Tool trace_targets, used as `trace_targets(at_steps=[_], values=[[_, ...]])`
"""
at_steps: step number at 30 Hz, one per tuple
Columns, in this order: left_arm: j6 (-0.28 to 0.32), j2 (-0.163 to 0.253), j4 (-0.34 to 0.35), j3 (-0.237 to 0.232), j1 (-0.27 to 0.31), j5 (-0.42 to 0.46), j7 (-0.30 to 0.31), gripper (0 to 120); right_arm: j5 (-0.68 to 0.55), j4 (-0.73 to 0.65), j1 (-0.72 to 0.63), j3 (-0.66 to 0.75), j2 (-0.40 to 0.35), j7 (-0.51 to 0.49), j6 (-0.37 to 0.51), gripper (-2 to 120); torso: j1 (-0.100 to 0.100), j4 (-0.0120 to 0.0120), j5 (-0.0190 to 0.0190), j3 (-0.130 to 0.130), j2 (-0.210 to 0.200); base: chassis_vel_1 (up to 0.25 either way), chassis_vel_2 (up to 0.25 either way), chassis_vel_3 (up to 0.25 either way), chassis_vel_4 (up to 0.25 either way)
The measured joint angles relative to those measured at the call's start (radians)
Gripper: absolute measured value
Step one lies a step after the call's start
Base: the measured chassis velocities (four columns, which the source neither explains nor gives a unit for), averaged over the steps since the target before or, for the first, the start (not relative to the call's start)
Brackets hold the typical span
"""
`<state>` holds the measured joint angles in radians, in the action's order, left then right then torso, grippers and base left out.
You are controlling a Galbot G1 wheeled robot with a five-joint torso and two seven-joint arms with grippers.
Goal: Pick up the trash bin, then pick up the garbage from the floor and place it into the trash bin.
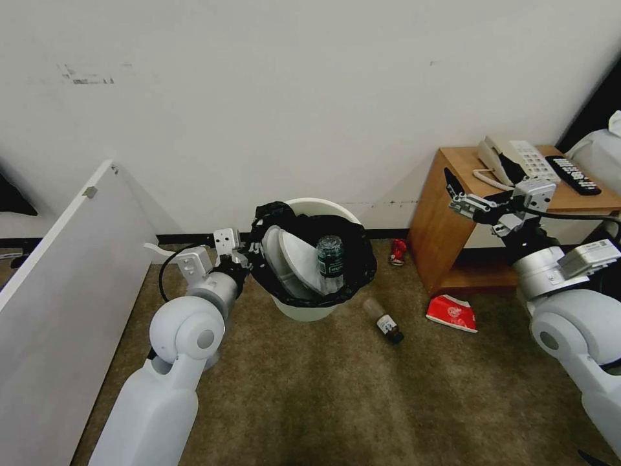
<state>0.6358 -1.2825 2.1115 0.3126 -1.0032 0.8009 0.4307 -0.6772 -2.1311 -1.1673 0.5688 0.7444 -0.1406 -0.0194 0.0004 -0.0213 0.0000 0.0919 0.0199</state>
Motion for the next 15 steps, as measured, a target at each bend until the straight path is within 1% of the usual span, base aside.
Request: trace_targets(at_steps=[6,15], values=[[0.000,-0.001,-0.001,0.000,0.002,0.000,0.000,4,0.001,0.001,0.000,0.000,0.001,0.001,-0.003,100,0.000,-0.0004,0.0000,0.000,0.000,0.000,0.000,0.000,0.000],[-0.001,0.000,0.000,0.001,0.000,0.000,0.000,4,0.010,0.002,0.005,-0.002,0.002,0.014,-0.003,100,0.000,-0.0002,0.0000,0.000,0.000,0.000,0.000,0.000,0.000]])
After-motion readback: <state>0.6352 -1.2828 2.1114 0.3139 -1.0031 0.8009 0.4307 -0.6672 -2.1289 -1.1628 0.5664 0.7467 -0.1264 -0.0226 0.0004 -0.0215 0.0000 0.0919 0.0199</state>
